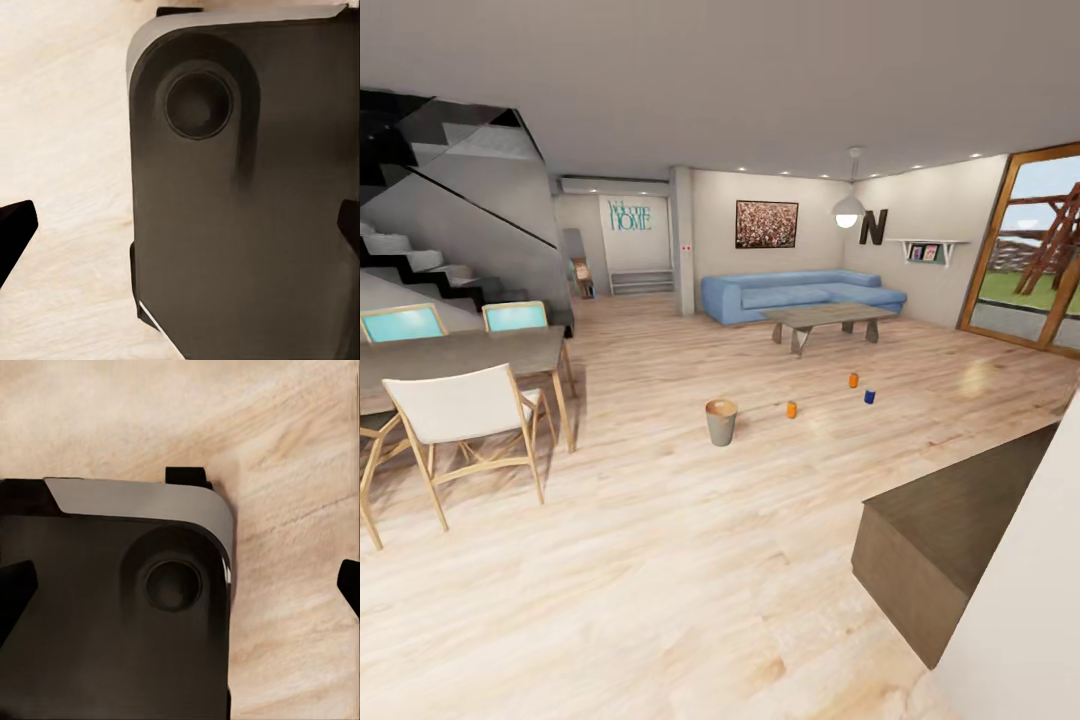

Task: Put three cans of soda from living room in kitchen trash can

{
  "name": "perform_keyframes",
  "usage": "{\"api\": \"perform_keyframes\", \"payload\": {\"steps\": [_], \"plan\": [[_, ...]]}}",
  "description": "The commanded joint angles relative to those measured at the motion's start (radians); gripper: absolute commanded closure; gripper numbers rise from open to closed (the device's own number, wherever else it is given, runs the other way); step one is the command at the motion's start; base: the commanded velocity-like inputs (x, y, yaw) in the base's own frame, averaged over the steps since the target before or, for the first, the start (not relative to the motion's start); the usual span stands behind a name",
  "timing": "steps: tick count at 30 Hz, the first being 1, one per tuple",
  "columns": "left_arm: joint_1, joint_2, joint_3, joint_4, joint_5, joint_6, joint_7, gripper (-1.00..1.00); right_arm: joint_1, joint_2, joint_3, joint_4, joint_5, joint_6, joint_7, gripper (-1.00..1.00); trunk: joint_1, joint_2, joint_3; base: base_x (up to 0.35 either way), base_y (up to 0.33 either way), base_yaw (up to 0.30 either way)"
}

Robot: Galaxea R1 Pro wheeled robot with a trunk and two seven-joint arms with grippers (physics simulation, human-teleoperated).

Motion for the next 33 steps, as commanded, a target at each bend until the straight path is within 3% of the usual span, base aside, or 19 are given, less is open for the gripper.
{"api": "perform_keyframes", "payload": {"steps": [1,5,11,12,20,21,25,28,33], "plan": [[-0.005,0.000,0.000,-0.001,0.000,0.001,0.000,-1.00,-0.005,0.000,0.000,-0.002,0.000,0.000,0.000,-1.00,0.000,0.000,0.000,0.337,0.000,0.000],[-0.050,0.000,0.001,-0.003,0.028,0.011,-0.001,-1.00,-0.055,-0.001,0.001,-0.007,0.005,0.035,0.000,-1.00,0.000,0.000,0.000,0.343,0.000,0.000],[-0.130,0.003,0.000,-0.007,0.083,0.075,-0.001,-1.00,-0.146,0.003,0.001,-0.009,0.028,0.149,0.000,-1.00,0.000,0.000,0.000,0.346,0.000,0.000],[-0.212,0.005,0.001,-0.017,0.109,0.131,-0.002,-1.00,-0.227,0.008,0.001,-0.013,0.037,0.214,0.001,-1.00,0.000,0.000,0.000,0.347,0.000,0.000],[-0.426,0.004,0.001,-0.049,0.230,0.260,-0.007,-1.00,-0.435,0.019,0.000,-0.017,0.041,0.314,0.000,-1.00,0.000,0.000,0.000,0.347,0.000,0.000],[-0.426,0.004,0.001,-0.049,0.230,0.260,-0.007,-1.00,-0.435,0.019,0.000,-0.017,0.041,0.314,0.000,-1.00,0.000,0.000,0.000,0.347,0.000,0.000],[-0.539,0.001,0.002,-0.101,0.266,0.319,-0.009,-1.00,-0.539,0.038,0.001,-0.025,0.040,0.373,0.000,-1.00,0.000,0.000,0.000,0.347,0.000,0.000],[-0.569,0.000,0.002,-0.135,0.280,0.339,-0.008,-1.00,-0.568,0.046,0.001,-0.038,0.040,0.384,0.000,-1.00,0.000,0.000,0.000,0.347,0.000,0.000],[-0.597,-0.003,0.004,-0.269,0.323,0.390,-0.004,-1.00,-0.607,0.056,0.001,-0.119,0.040,0.398,0.000,-1.00,0.000,0.000,0.000,0.347,0.000,0.000]]}}
